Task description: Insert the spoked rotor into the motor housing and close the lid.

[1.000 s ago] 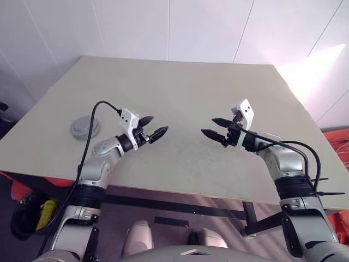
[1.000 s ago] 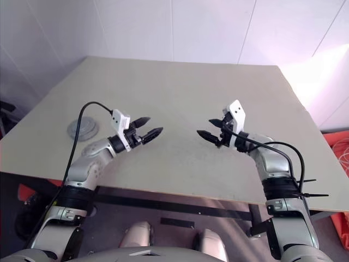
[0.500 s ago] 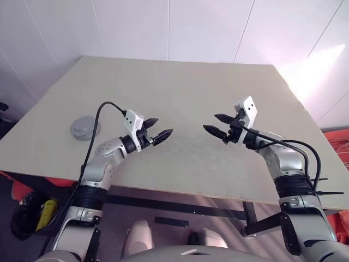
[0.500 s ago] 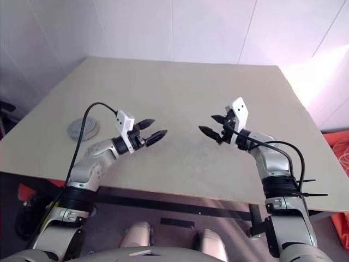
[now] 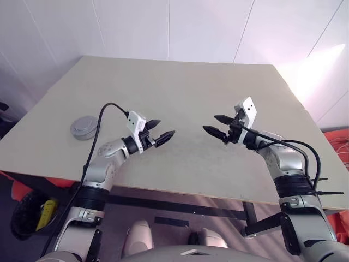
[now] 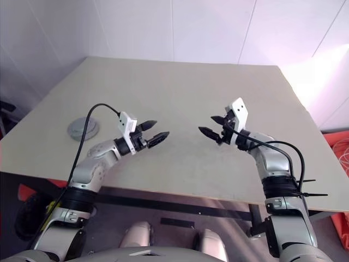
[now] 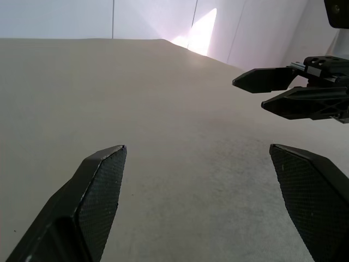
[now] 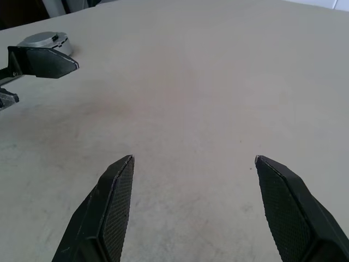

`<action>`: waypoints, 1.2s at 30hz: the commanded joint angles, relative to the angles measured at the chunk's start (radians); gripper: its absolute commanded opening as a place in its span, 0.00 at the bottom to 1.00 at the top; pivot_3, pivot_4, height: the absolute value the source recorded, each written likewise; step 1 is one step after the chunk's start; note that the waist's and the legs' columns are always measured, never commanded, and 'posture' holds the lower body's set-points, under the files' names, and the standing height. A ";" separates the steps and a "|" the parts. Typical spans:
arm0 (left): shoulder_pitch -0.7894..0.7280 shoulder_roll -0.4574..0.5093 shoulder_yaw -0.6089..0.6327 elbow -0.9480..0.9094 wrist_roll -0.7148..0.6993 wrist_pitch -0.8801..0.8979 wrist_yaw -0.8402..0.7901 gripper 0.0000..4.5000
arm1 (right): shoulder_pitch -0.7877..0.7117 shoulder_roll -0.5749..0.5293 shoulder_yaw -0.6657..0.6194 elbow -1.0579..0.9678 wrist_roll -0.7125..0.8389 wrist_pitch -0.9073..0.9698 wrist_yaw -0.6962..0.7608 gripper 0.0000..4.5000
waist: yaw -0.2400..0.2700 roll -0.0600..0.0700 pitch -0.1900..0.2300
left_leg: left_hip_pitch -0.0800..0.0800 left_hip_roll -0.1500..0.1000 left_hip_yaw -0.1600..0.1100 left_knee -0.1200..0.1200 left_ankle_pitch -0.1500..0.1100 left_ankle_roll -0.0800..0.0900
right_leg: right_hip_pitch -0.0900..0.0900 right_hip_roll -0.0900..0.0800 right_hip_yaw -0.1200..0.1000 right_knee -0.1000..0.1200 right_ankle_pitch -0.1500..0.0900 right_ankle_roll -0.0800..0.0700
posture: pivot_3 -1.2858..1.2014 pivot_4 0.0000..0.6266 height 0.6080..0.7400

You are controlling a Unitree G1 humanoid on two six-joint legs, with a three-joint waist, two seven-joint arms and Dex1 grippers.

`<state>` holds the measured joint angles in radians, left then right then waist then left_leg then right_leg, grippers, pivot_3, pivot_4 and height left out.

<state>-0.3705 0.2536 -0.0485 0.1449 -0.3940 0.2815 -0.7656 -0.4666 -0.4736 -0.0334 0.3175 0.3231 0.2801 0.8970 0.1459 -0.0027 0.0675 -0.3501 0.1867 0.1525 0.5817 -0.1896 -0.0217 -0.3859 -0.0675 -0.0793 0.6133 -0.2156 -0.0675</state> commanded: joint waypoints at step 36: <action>-0.023 -0.011 -0.008 -0.021 0.038 -0.022 0.002 1.00 | -0.056 0.025 -0.035 0.087 -0.052 -0.099 -0.112 0.89 | -0.010 0.000 0.000 | 0.000 0.000 0.000 0.000 0.000 0.000 | 0.000 0.000 0.000 0.000 0.000 0.000 | 0.52 0.00 1.00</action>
